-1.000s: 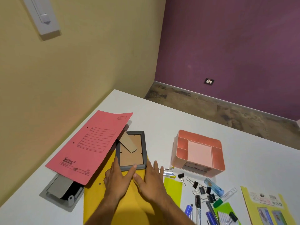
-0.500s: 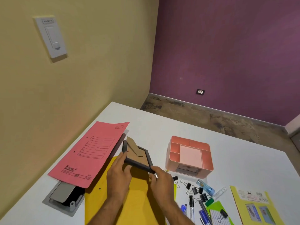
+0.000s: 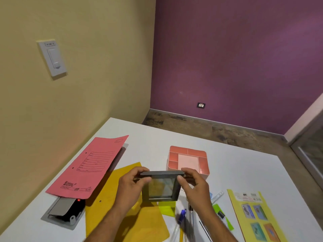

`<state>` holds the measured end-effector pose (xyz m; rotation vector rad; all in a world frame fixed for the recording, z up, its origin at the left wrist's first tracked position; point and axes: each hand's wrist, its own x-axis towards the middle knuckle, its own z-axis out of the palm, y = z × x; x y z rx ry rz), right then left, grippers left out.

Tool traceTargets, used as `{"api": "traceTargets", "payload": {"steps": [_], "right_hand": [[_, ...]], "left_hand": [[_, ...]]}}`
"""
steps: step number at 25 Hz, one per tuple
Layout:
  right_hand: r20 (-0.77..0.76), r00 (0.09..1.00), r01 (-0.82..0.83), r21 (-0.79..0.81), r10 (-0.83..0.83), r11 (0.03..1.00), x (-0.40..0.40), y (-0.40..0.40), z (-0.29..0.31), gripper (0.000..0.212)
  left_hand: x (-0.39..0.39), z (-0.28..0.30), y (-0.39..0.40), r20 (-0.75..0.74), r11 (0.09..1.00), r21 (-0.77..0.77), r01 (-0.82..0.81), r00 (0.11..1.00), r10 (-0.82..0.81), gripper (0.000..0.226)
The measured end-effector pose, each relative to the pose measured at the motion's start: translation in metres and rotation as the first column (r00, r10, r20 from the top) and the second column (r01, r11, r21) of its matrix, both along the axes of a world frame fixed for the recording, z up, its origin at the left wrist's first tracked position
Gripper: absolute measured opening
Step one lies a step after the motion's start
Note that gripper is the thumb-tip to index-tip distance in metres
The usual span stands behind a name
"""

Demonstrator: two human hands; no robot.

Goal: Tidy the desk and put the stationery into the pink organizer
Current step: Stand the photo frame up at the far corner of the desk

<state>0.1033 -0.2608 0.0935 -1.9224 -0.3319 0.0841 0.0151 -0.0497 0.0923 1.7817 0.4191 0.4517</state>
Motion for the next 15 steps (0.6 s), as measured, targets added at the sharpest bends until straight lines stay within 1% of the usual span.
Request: {"api": "traceTargets", "payload": {"steps": [1, 2, 4, 5, 8, 12, 15], "right_hand": [[-0.134, 0.991, -0.017, 0.018, 0.019, 1.000, -0.002, -0.007, 0.001, 0.020], [-0.260, 0.963, -0.058, 0.033, 0.065, 0.998, -0.004, -0.013, 0.000, 0.022], [-0.437, 0.887, -0.155, 0.022, 0.149, 0.988, -0.009, -0.028, -0.004, 0.042], [-0.489, 0.854, -0.196, 0.015, 0.178, 0.981, -0.012, -0.033, -0.005, 0.046], [-0.581, 0.788, -0.242, 0.013, 0.204, 0.970, -0.020, -0.048, -0.008, 0.041], [-0.639, 0.750, -0.217, 0.007, 0.171, 0.976, -0.022, -0.058, -0.011, 0.037], [-0.666, 0.729, -0.186, 0.032, 0.160, 0.982, -0.024, -0.062, -0.012, 0.036]], "left_hand": [[0.000, 0.001, -0.008, 0.009, 1.000, -0.020, 0.005, 1.000, -0.005, 0.026], [0.001, 0.001, -0.015, 0.020, 0.999, -0.047, 0.015, 1.000, -0.014, 0.026], [0.002, 0.000, -0.030, 0.025, 0.994, -0.094, 0.049, 0.999, -0.047, 0.026], [0.002, -0.002, -0.036, 0.020, 0.991, -0.115, 0.066, 0.998, -0.064, 0.025], [0.002, -0.005, -0.049, 0.006, 0.978, -0.186, 0.100, 0.995, -0.101, 0.021], [0.002, -0.005, -0.060, -0.006, 0.977, -0.167, 0.130, 0.991, -0.133, 0.022], [0.003, -0.006, -0.066, -0.006, 0.977, -0.180, 0.112, 0.993, -0.115, 0.021]]}}
